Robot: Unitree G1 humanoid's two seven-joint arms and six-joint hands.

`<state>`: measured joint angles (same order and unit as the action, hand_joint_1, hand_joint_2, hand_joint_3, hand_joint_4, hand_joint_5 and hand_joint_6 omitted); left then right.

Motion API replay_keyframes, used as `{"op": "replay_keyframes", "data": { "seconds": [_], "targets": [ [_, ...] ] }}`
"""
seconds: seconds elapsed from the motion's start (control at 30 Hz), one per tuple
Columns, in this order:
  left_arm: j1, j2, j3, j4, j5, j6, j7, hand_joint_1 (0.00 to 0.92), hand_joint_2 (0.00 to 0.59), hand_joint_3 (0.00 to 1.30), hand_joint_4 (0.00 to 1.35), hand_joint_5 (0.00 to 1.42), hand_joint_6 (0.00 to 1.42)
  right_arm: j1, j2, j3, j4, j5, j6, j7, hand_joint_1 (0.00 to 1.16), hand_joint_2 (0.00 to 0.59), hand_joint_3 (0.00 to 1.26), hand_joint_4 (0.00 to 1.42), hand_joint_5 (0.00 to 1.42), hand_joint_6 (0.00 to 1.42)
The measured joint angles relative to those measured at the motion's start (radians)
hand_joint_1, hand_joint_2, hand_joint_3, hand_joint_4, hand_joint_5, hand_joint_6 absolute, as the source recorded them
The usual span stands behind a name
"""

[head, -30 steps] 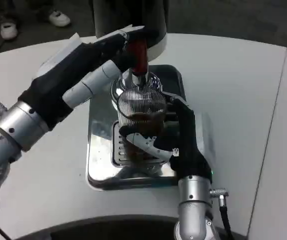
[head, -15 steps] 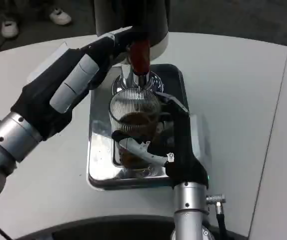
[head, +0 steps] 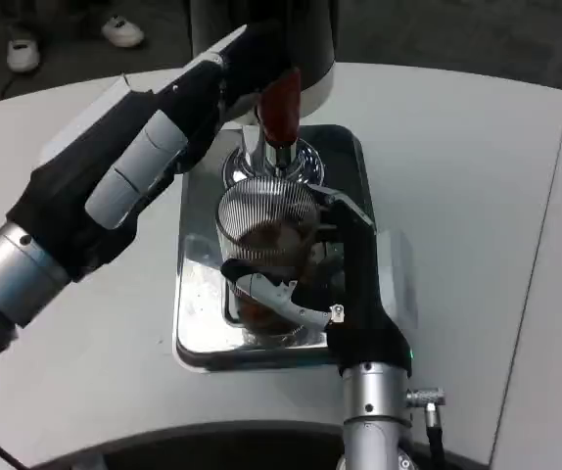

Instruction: Grasp the cup under the faucet to collect the drink, then remove the cup.

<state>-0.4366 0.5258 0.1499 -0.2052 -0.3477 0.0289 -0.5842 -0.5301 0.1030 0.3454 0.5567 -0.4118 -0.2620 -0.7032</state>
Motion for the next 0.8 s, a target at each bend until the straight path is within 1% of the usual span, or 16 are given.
{"op": "replay_keyframes", "data": {
  "seconds": [0.23, 0.27, 0.47, 0.63, 0.8],
  "targets": [
    [0.059, 0.016, 0.045, -0.073, -0.026, 0.021, -0.005, 0.000, 0.108, 0.10, 0.00, 0.02, 0.00, 0.021, 0.002, 0.008, -0.020, 0.000, 0.005, 0.002, 0.90, 0.120, 0.78, 0.83, 1.01, 0.98],
    [0.079, 0.021, 0.061, -0.092, -0.033, 0.021, -0.005, 0.000, 0.108, 0.10, 0.00, 0.02, 0.00, 0.028, 0.003, 0.012, -0.022, 0.000, 0.007, 0.002, 0.90, 0.120, 0.78, 0.83, 1.02, 0.98],
    [0.139, 0.033, 0.108, -0.127, -0.034, 0.021, -0.004, 0.000, 0.108, 0.10, 0.00, 0.02, 0.00, 0.038, 0.005, 0.018, -0.041, 0.000, 0.011, 0.003, 0.90, 0.120, 0.78, 0.83, 1.02, 0.98],
    [0.174, 0.040, 0.144, -0.143, -0.037, 0.020, -0.005, 0.000, 0.108, 0.10, 0.00, 0.02, 0.00, 0.063, 0.008, 0.034, -0.055, -0.005, 0.011, 0.003, 0.90, 0.121, 0.78, 0.83, 1.02, 0.98],
    [0.220, 0.055, 0.178, -0.152, -0.036, -0.023, -0.028, 0.000, 0.109, 0.11, 0.00, 0.03, 0.00, 0.104, 0.013, 0.049, -0.118, -0.025, 0.014, 0.025, 0.90, 0.130, 0.78, 0.83, 1.02, 1.00]
  ]
}}
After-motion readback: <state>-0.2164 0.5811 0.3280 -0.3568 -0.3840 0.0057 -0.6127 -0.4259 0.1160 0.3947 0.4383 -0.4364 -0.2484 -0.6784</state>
